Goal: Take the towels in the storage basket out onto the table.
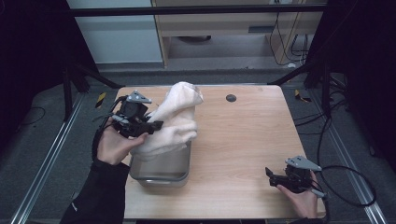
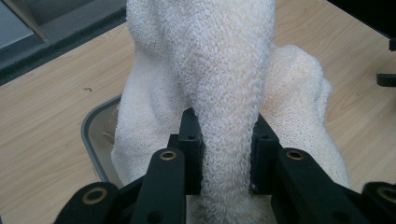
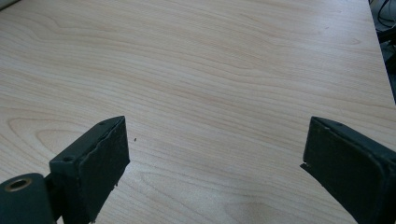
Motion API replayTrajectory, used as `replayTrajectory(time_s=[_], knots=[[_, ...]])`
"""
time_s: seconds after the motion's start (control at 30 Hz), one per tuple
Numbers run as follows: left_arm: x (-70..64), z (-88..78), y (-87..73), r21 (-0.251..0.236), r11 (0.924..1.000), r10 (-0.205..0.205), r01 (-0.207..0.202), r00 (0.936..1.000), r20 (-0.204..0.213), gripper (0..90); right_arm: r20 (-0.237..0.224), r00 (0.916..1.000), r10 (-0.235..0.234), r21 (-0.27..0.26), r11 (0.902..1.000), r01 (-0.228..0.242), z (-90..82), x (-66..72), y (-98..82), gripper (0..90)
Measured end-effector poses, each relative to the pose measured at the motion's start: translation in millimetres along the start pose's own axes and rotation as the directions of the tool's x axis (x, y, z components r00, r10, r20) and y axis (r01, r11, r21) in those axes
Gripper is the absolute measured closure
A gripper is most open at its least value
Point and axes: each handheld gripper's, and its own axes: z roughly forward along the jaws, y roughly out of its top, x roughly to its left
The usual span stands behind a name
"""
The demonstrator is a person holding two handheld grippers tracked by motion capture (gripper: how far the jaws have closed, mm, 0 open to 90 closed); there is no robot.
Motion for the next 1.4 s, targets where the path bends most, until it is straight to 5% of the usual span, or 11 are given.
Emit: replayTrajectory(time_s=[0.63,1.4], knots=[[-35.6,-13.3,36.8,0.023,0.9940,0.107,-0.107,0.9943,0.007,72.0,0.006,1.0000,0.000,-0.006,1.0000,0.000,-1.6,-1.8,0.5,6.8],[-75.3,-1.5,73.8,0.028,0.9824,0.183,-0.185,0.9812,0.063,71.8,0.010,0.9997,0.020,-0.020,0.9996,-0.020,-5.3,-9.2,-2.3,7.0]])
